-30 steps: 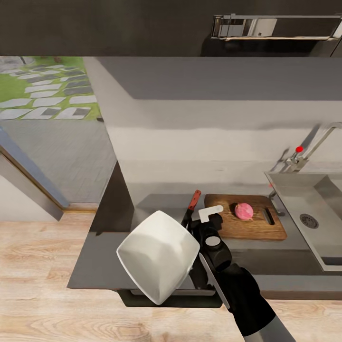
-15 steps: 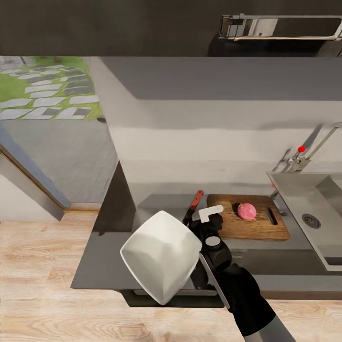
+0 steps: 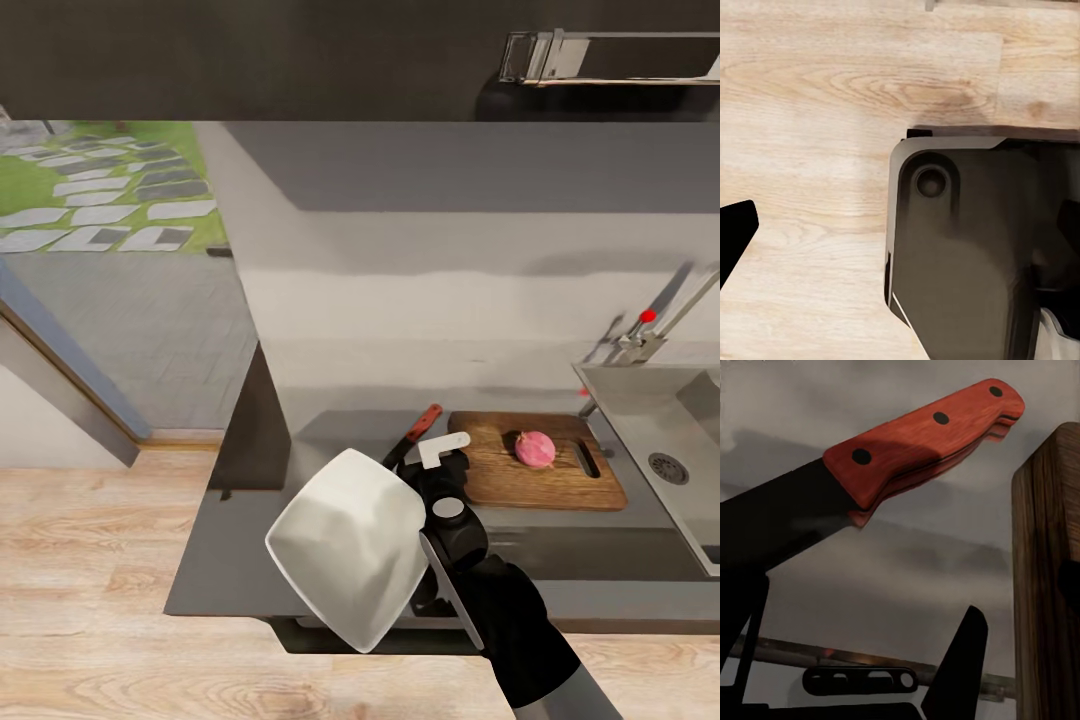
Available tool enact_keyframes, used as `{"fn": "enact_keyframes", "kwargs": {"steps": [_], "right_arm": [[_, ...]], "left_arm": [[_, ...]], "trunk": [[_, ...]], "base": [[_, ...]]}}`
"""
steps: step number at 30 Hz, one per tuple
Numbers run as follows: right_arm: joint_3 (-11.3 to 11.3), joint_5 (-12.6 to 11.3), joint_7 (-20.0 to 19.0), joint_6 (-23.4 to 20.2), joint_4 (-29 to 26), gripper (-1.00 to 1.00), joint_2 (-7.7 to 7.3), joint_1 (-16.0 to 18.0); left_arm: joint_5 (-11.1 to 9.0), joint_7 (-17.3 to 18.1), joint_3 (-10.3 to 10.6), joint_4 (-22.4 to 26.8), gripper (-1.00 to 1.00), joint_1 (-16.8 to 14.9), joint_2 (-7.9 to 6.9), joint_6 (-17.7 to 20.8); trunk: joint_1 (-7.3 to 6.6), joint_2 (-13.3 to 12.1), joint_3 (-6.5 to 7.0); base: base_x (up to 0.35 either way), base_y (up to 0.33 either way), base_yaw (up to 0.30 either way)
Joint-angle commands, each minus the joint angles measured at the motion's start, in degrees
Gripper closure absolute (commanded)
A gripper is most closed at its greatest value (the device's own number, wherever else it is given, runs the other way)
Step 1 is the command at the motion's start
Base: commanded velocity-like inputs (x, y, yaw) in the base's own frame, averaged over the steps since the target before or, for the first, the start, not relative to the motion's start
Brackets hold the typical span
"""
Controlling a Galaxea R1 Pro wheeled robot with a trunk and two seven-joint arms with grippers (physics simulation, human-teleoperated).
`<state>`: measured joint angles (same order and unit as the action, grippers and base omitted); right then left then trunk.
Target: In the kitchen, take the Vidalia onion out of the sink, dice it on the chopping board with the paring knife, put the diced onion into the bowl on the countertop, then place both the paring knife and the chopping board into the sink.
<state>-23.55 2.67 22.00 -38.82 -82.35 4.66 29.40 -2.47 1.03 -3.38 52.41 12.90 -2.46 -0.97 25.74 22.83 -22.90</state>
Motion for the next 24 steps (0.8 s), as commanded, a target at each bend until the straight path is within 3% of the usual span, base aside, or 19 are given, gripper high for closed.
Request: {"fn": "enact_keyframes", "kwargs": {"steps": [1,12,24], "right_arm": [[-0.1,-0.3,0.0,-0.5,0.0,-1.00,0.00,0.0],[-0.1,-0.3,0.0,-0.5,0.0,-1.00,0.01,0.0],[-0.1,-0.3,0.0,-0.5,0.0,-1.00,0.01,0.0]], "left_arm": [[-0.3,0.1,0.0,0.1,-1.00,0.0,0.00,-0.1],[-0.3,0.1,0.0,0.1,-1.00,0.0,0.00,-0.1],[-0.3,0.1,0.0,0.1,-1.00,0.0,0.00,-0.1]], "trunk": [[0.04,0.1,-0.09],[0.04,0.1,-0.09],[0.04,0.1,-0.09]], "base": [[0.001,0.003,0.000],[0.003,0.006,0.000],[0.097,0.062,0.000]]}}
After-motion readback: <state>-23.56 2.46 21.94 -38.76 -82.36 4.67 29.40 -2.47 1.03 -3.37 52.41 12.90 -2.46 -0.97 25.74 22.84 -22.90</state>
